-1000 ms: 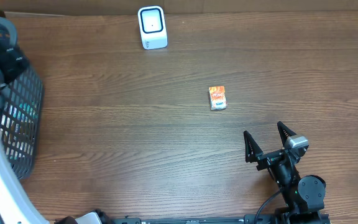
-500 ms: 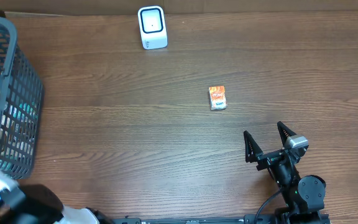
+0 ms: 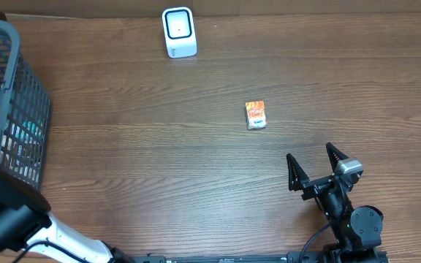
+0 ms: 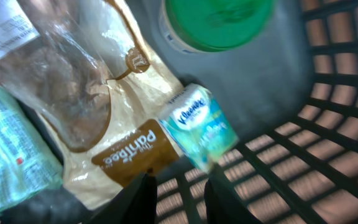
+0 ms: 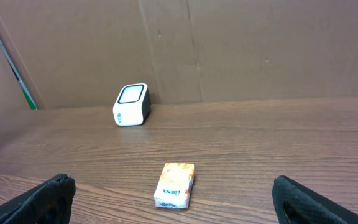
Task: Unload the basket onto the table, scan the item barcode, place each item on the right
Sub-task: 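Move the left gripper back into the basket toward the Kleenex pack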
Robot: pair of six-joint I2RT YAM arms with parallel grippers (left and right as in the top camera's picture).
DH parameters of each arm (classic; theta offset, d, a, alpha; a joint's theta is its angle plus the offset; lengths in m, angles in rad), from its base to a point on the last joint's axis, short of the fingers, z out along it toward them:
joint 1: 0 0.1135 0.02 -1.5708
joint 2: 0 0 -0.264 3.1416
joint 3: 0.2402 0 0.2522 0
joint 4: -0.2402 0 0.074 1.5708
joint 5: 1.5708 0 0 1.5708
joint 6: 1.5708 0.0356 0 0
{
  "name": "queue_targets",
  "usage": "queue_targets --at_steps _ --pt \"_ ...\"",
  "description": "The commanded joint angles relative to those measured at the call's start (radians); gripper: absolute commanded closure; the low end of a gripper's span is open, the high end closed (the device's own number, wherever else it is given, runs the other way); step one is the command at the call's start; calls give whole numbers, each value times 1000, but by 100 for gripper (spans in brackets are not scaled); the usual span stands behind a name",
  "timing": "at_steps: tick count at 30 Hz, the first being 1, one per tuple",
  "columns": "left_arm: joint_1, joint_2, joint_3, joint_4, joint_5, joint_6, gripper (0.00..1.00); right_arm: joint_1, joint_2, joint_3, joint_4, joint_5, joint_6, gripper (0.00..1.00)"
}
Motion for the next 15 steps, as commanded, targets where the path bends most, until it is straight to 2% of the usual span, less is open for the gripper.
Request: queue_targets --at_steps 1,10,15 --pt "-7 63 3 7 -40 -17 71 6 -8 -11 3 6 1 0" --pt "-36 156 3 41 -43 -17 66 6 -8 -11 3 6 1 0" --pt "-59 180 3 48 -61 -17 58 6 -8 -11 3 6 0 0"
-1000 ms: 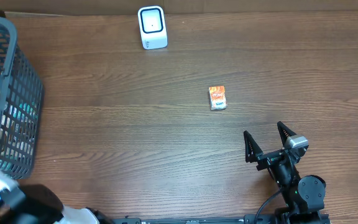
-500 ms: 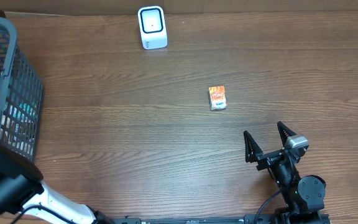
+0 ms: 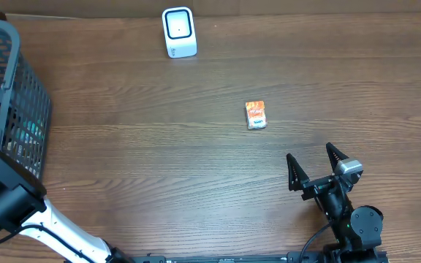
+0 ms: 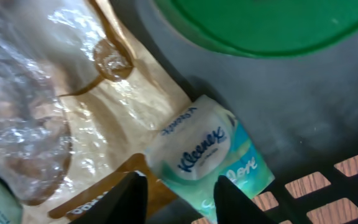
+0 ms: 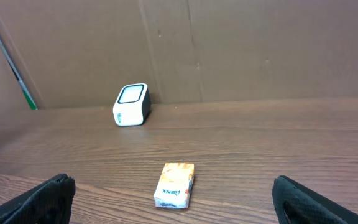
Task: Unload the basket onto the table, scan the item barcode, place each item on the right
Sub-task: 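Move the left gripper back into the basket toward the Kleenex pack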
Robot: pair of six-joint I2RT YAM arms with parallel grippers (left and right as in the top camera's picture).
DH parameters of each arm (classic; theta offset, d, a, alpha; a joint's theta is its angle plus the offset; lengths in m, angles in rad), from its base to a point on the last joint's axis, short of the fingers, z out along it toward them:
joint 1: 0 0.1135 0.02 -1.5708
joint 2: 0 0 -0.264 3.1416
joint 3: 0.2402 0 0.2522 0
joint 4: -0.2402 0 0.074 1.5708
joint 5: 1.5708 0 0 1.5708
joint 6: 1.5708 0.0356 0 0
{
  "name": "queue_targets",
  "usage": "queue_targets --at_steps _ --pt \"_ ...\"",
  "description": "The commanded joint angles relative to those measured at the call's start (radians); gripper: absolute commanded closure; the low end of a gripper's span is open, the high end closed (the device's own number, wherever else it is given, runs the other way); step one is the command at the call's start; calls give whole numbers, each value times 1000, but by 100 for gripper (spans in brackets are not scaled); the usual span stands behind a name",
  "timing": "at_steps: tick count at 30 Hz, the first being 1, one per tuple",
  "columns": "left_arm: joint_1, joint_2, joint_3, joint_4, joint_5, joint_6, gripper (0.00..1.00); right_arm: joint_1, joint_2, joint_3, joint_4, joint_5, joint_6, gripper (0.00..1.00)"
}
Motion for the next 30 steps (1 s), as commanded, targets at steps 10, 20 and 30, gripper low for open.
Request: queue_targets --at_steps 10,20,30 --pt "-34 38 -10 16 -73 -14 47 6 -8 -11 3 6 1 0" --pt "-34 38 -84 83 -106 -14 51 6 -8 -11 3 6 1 0" --pt "-34 37 -135 145 -117 -13 89 6 -8 -11 3 6 1 0"
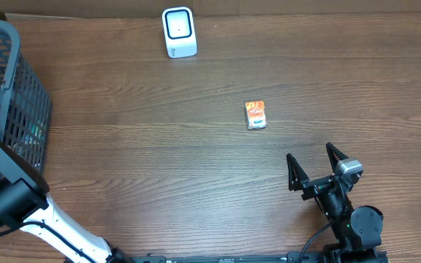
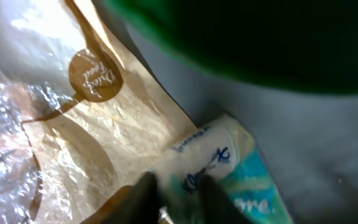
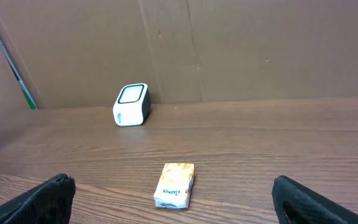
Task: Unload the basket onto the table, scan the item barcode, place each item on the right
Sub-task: 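Move the left gripper back into the basket toward the Kleenex pack, then grasp the blue-white Kleenex tissue pack with the left gripper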
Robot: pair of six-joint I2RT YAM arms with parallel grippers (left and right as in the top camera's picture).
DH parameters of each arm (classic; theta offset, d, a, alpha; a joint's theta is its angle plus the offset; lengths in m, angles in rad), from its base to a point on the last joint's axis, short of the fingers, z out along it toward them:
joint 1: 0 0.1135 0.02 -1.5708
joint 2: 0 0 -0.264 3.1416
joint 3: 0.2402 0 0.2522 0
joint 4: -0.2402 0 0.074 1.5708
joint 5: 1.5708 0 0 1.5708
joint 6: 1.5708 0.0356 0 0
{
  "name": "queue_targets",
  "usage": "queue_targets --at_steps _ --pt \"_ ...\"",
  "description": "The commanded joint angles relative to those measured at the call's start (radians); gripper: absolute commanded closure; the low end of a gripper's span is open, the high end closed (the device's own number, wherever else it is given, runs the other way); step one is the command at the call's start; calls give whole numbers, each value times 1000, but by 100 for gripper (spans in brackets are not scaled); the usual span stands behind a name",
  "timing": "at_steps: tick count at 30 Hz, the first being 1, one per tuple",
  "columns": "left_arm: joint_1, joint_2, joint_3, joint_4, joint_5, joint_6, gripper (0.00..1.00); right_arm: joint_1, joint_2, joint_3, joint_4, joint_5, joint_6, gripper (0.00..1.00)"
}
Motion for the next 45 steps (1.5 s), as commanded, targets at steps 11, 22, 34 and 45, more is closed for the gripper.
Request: queue_targets --at_steps 11,22,34,45 --pt "0 -53 16 -40 -24 5 96 6 -8 -11 3 6 1 0" --pt "0 -269 35 -47 -22 5 96 6 -8 -11 3 6 1 0" --pt "0 -259 32 -74 -18 5 51 6 -8 -11 3 6 1 0" --pt "-1 -63 32 -50 -14 0 47 6 -8 -11 3 6 1 0"
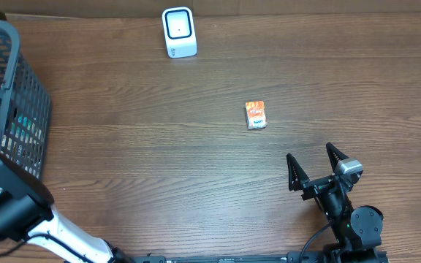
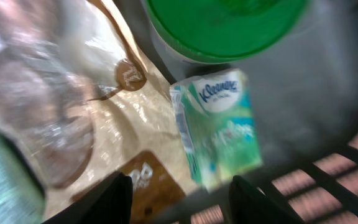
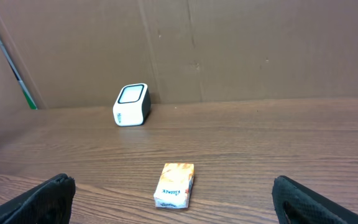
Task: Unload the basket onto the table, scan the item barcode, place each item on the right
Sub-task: 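Grasp the blue-white Kleenex tissue pack with the left gripper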
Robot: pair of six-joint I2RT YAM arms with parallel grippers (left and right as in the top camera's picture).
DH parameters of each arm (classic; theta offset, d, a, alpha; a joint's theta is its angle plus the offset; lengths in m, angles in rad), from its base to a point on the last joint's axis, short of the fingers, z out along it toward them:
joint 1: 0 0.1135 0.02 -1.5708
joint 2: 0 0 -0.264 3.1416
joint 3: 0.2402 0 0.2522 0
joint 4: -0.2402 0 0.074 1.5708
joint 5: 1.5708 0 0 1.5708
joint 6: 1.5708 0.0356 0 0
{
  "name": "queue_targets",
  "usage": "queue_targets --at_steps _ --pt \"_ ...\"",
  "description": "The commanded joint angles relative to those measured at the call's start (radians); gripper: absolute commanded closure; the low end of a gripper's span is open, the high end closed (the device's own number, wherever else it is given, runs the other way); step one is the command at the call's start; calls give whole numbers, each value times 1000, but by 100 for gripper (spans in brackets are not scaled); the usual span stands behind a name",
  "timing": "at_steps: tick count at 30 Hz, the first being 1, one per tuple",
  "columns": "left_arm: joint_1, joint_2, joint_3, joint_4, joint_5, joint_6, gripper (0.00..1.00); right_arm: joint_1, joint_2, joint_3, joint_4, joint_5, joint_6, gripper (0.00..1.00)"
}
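A green Kleenex tissue pack (image 2: 216, 124) lies in the grey basket (image 1: 13, 44) against a brown bread bag (image 2: 114, 134), just below a green-lidded tub (image 2: 225, 22). My left gripper (image 2: 180, 182) hangs open over the pack's near end, with nothing between its fingers. The white barcode scanner (image 1: 178, 32) stands at the table's far edge. An orange tissue pack (image 1: 256, 115) lies mid-table. My right gripper (image 1: 310, 153) is open near the front edge, facing the orange tissue pack (image 3: 174, 185) and the scanner (image 3: 131, 104).
The basket's slatted wall (image 2: 334, 180) is close on the right of the left gripper. A green wrapped packet (image 2: 5, 180) lies at the left inside the basket. A cardboard wall (image 3: 229, 50) backs the table behind the scanner.
My left gripper was down close on the green Kleenex pack with its fingers narrow about it. Now it is farther back with the fingers wide apart, and the pack lies turned beside the tub. The right arm is unmoved.
My left gripper hung over the basket's contents with the Kleenex pack ahead of its fingers. It was then nearer the pack, then tight against it. Now it is back and wide open, and the pack lies in the basket. The right gripper and orange pack stayed put.
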Motion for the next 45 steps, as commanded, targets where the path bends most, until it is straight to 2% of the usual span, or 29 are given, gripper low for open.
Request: queue_targets --at_steps 1,9,12,20,32,39,45 --pt "-1 72 11 13 -6 1 46 5 -8 -11 3 6 0 0" --pt "-3 147 11 84 7 2 48 5 -8 -11 3 6 0 0" --pt "-8 155 11 93 6 2 51 5 -8 -11 3 6 0 0" --pt "-20 157 5 118 5 3 52 5 -8 -11 3 6 0 0" --pt "-46 157 -106 221 5 2 65 5 -8 -11 3 6 0 0" --pt "-46 157 -121 229 -2 3 62 5 -8 -11 3 6 0 0" --pt "-46 158 -128 246 -2 2 64 5 -8 -11 3 6 0 0"
